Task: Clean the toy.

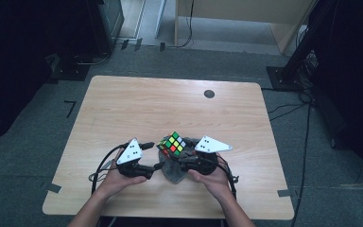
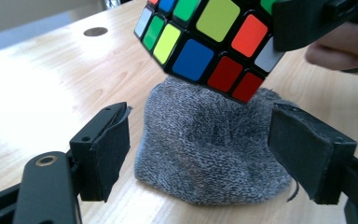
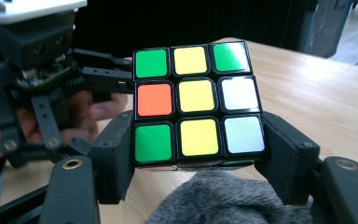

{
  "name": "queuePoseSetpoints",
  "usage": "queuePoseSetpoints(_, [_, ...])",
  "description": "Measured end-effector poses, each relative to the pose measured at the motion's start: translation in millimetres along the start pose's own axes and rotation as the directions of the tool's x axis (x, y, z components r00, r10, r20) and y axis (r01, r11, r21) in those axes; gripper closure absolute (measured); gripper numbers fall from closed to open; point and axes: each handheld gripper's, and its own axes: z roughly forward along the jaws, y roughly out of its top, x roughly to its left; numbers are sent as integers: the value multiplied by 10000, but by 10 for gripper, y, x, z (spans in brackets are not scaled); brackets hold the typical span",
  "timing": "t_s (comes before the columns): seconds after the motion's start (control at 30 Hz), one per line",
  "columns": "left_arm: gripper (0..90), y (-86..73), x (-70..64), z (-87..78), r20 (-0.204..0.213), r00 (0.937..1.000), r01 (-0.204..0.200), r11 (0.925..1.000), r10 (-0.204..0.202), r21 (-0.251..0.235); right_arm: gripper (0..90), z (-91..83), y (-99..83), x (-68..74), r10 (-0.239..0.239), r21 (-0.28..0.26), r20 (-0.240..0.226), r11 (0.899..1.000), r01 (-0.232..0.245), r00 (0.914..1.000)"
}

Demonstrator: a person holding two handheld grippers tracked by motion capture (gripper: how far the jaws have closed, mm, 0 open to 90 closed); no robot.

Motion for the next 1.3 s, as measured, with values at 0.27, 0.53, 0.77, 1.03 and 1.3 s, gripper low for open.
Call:
queuePoseSetpoints(0.27, [216, -47, -120, 70, -568, 9911, -1205, 9927, 1202, -21, 341, 72, 12, 65, 885, 466, -208, 9951, -875, 9959])
queuePoseSetpoints(0.53, [216, -61, -177, 102, -1179, 9767, -1788, 9838, 1793, 153, 341, 128, -16, 48, 1712, 877, -190, 9817, -1690, 9850])
queuePoseSetpoints(0.77, [299, -84, -219, 93, -1557, 9619, -2271, 9739, 2249, 40, 341, 184, -42, 69, 1892, 1179, -215, 9756, -1854, 9817])
queuePoseSetpoints(1.03, [335, -54, -223, 61, -1685, 9636, -2143, 9765, 2077, -218, 316, 159, -58, -18, 2557, 966, -642, 9637, -2490, 9646])
queuePoseSetpoints(1.3, [337, -70, -31, -19, -2189, 9712, -976, 9952, 945, -34, 226, 12, -30, -131, 2050, 182, -98, 9786, -2048, 9787])
